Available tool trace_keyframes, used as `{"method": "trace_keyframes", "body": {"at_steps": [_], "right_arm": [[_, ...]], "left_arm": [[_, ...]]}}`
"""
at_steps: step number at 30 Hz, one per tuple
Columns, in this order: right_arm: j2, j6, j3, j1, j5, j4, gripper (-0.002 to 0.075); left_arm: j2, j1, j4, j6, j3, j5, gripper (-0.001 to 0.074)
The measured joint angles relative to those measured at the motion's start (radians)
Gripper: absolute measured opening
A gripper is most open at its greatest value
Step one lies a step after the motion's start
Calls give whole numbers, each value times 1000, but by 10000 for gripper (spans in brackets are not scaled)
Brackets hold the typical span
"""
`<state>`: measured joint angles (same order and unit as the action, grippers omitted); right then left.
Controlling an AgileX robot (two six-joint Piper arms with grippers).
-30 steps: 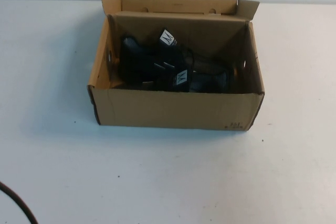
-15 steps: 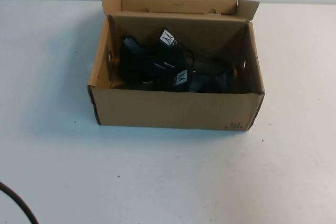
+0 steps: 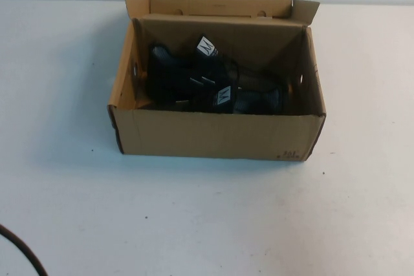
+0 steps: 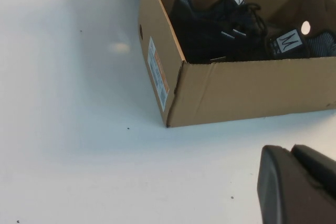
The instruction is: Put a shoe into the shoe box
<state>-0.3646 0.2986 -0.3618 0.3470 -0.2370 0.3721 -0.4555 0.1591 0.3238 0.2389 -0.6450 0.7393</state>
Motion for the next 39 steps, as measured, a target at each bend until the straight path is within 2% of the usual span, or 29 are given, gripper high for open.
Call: {"method": "trace_keyframes", "body": {"at_steps": [8,13,20,26,31,39], "right_arm": [[0,0,0,0,-43,0,-16],[0,0,0,0,-88,0,-16],[0,0,0,0,-103,0,-16],[0,0,0,0,-106,0,-16],[0,0,0,0,-126,0,-16],[0,0,0,0,-142,0,-16]], "left_arm": [[86,0,-16,0,71,-19,-1],[226,0,-113,-16,237,-210,-1],[432,0,-335,-220,532,-445,-1],[465,0,-390,-315,666,-442,-1],[467,-2,-396,-324,670,-354,-1],[467,-2,-396,-332,670,-350,-1]]}}
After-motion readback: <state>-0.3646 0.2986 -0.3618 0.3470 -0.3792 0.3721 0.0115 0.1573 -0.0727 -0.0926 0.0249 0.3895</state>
